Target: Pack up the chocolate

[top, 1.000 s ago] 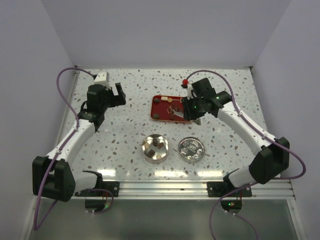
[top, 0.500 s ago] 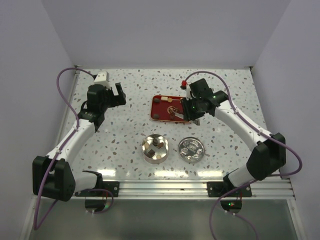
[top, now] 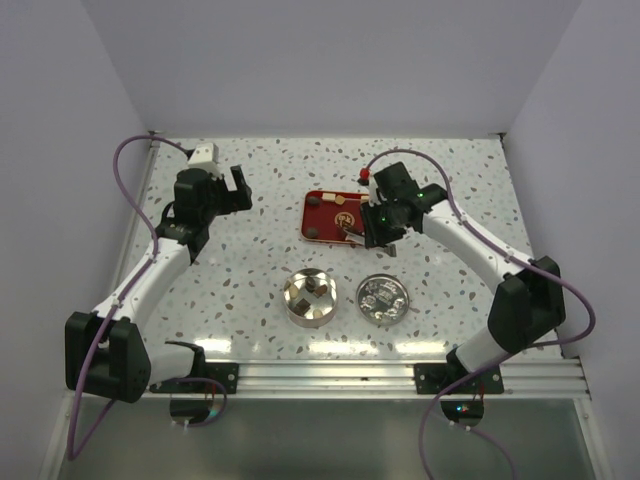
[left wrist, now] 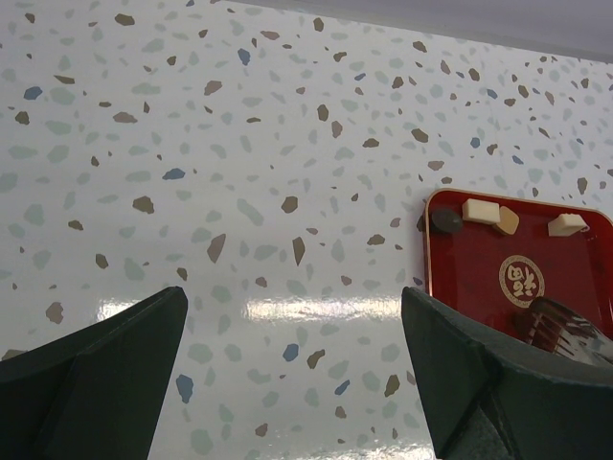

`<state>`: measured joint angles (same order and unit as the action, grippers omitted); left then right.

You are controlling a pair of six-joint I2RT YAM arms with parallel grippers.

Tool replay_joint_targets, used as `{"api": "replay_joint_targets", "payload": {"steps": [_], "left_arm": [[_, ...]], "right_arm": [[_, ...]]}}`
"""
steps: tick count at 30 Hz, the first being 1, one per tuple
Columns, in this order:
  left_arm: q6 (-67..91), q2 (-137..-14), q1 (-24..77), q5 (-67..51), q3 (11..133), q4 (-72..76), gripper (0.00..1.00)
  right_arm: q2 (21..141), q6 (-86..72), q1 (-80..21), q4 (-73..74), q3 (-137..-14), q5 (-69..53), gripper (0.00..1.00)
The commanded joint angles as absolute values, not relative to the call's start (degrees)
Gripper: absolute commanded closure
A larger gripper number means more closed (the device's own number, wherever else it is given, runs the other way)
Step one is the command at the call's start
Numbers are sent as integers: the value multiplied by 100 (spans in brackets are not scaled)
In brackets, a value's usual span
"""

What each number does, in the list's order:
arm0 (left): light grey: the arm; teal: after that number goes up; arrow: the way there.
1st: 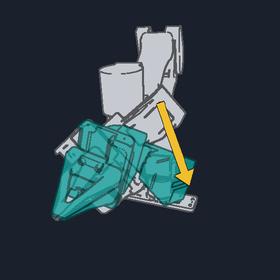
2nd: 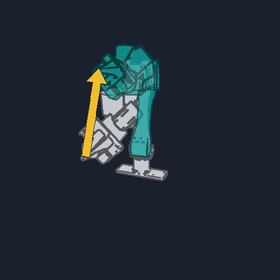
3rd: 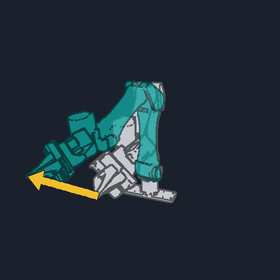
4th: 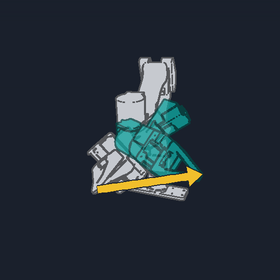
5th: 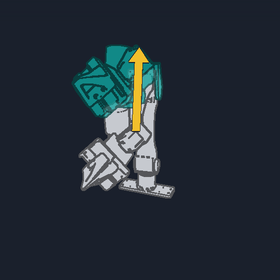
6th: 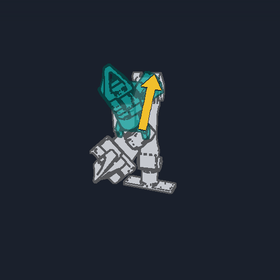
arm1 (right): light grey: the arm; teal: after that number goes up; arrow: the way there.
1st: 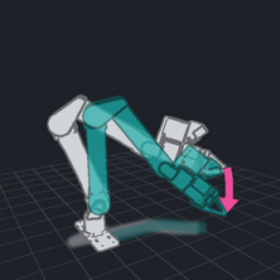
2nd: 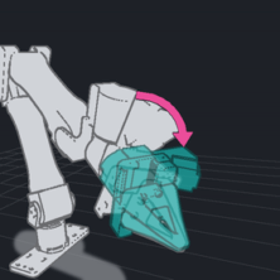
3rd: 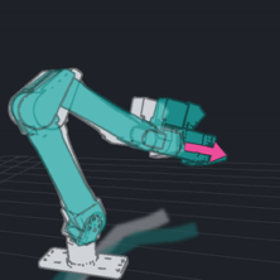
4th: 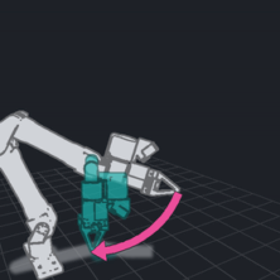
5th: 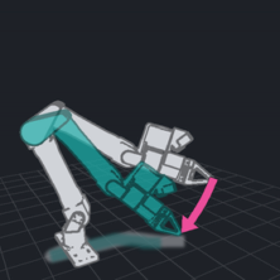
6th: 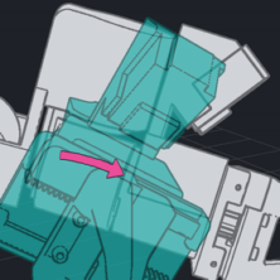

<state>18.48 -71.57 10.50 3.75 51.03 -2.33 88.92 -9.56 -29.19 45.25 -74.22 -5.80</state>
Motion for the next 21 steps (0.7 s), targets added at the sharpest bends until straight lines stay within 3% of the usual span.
{"api": "replay_joint_targets", "payload": {"steps": [1, 5, 11, 21], "left_arm": [[1881, -7189, 1028, 334, 5291, -132, 0], [1881, -7198, 1028, 325, 5300, -123, 0], [1881, -7225, 1020, 325, 5309, -132, 0], [1881, -7268, 1020, 343, 5326, -132, 0]], "right_arm": [[8947, -1020, -2953, 4307, -7436, -660, 66], [8982, -976, -2953, 4315, -7479, -528, 74], [8904, -879, -2953, 4447, -7838, -474, 76], [8025, -721, -3006, 4886, -8148, -1519, 76]]}}
